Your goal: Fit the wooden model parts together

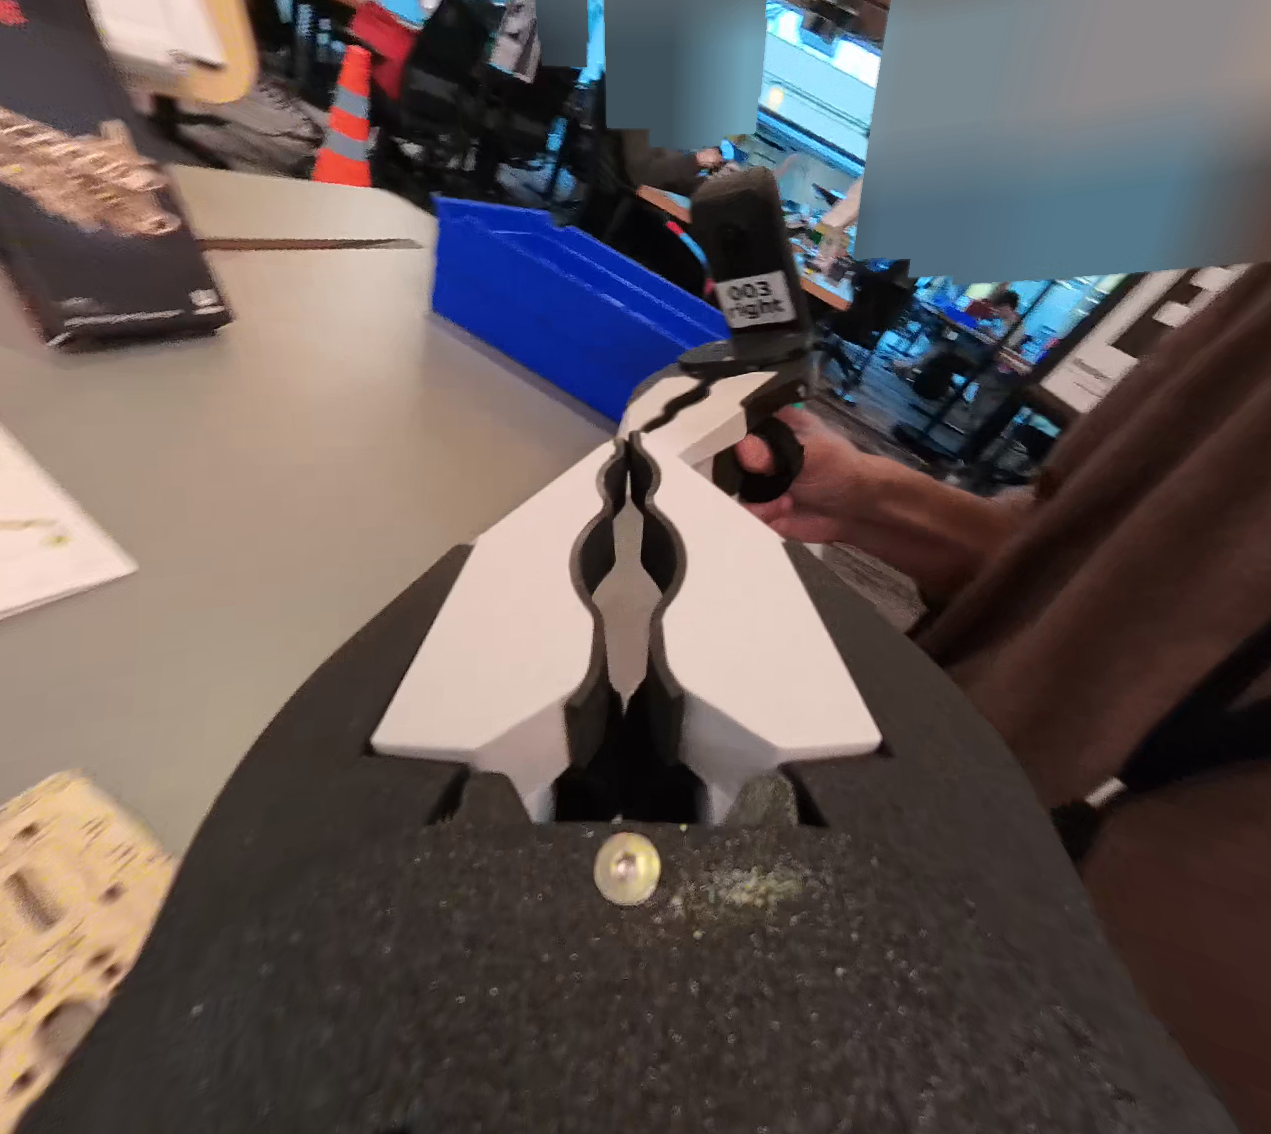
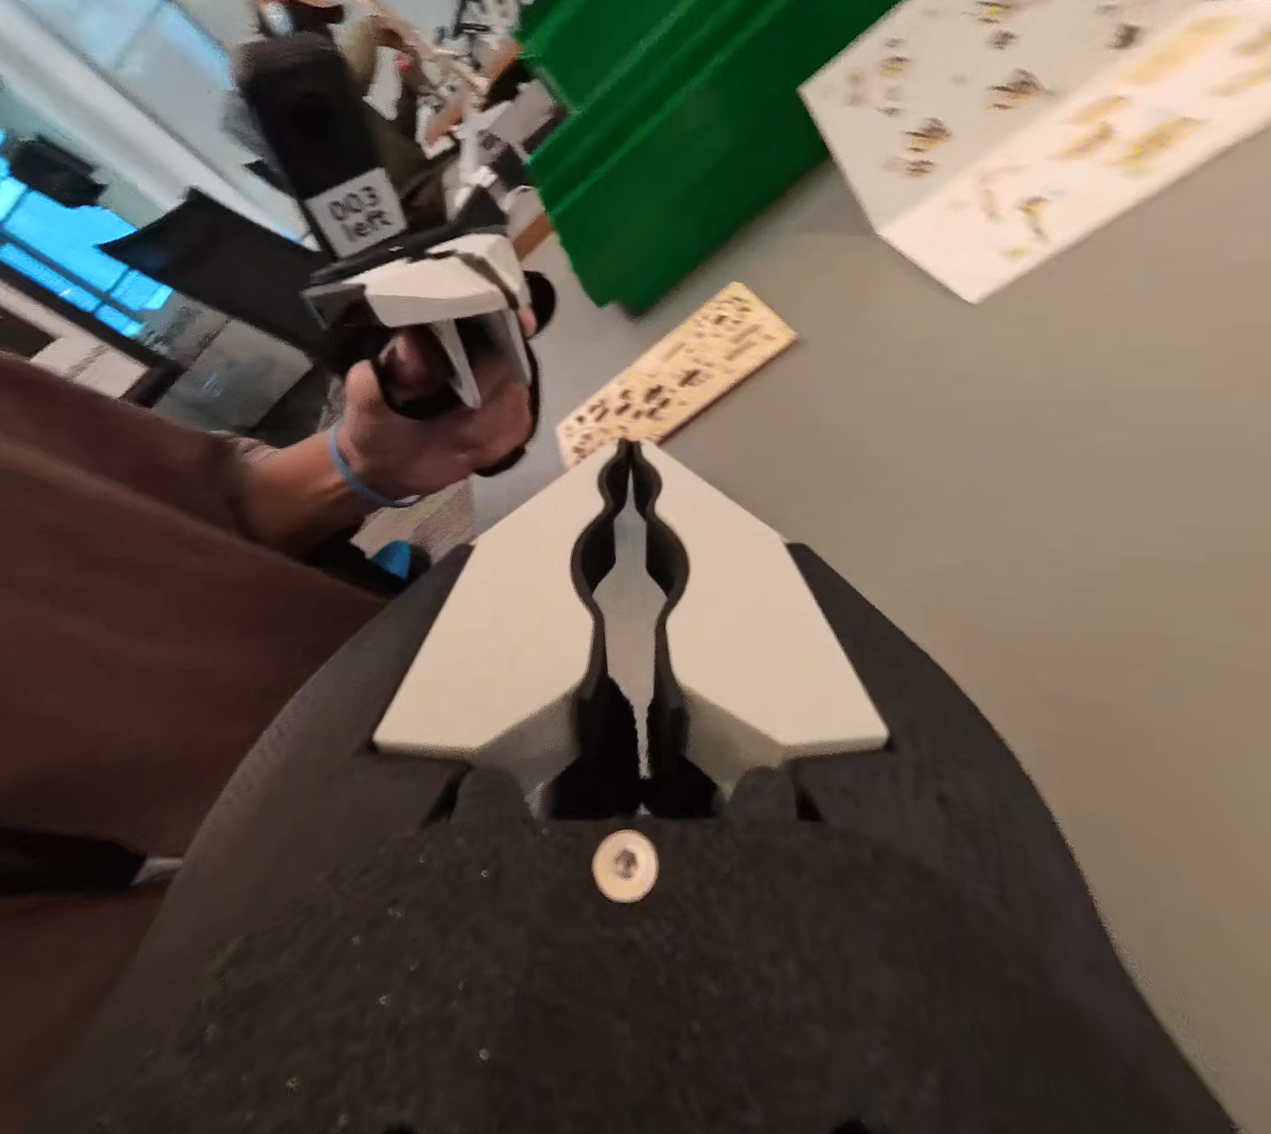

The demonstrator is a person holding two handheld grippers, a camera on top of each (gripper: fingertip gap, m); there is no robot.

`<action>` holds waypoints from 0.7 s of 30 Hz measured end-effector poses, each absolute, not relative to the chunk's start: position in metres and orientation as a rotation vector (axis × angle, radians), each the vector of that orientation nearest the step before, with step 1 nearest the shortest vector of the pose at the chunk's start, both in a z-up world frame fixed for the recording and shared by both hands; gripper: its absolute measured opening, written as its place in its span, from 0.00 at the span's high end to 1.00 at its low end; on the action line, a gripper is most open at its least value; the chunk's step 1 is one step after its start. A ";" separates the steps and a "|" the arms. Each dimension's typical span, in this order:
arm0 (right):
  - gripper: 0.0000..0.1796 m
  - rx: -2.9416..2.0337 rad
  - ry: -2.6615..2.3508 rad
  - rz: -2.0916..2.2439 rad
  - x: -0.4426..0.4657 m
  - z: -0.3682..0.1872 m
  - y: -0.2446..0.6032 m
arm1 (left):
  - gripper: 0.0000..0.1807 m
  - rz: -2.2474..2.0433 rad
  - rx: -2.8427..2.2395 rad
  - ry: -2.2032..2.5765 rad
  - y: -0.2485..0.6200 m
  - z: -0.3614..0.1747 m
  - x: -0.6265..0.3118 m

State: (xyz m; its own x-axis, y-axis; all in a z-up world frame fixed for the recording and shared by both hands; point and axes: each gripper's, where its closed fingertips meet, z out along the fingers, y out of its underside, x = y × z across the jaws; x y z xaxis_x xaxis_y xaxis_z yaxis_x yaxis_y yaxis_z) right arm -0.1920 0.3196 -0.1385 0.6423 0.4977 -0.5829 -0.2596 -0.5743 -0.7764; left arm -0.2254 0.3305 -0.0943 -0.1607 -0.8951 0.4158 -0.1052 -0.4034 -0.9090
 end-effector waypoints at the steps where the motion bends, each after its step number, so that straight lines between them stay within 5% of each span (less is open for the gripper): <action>1: 1.00 -1.959 -0.158 0.997 -0.182 -0.146 0.322 | 1.00 -1.579 -1.516 1.165 0.339 -0.102 -0.225; 8: 0.99 -2.029 -0.121 0.823 -0.145 -0.160 0.325 | 1.00 -1.432 -1.626 1.242 0.350 -0.134 -0.218; 13: 0.84 -2.249 -0.199 0.483 -0.112 -0.212 0.325 | 1.00 -1.306 -1.695 1.344 0.344 -0.157 -0.214; 21: 0.84 -2.313 -0.117 0.217 -0.072 -0.237 0.347 | 1.00 -1.370 -1.723 1.309 0.341 -0.154 -0.217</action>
State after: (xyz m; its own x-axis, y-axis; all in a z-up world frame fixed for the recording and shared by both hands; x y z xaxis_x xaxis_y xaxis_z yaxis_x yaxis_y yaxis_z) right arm -0.0719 0.3467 -0.2370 0.9812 0.1518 -0.1195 0.0161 -0.6809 -0.7322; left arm -0.2166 0.3405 -0.1543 -0.0050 -0.9250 0.3800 -0.3378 -0.3561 -0.8713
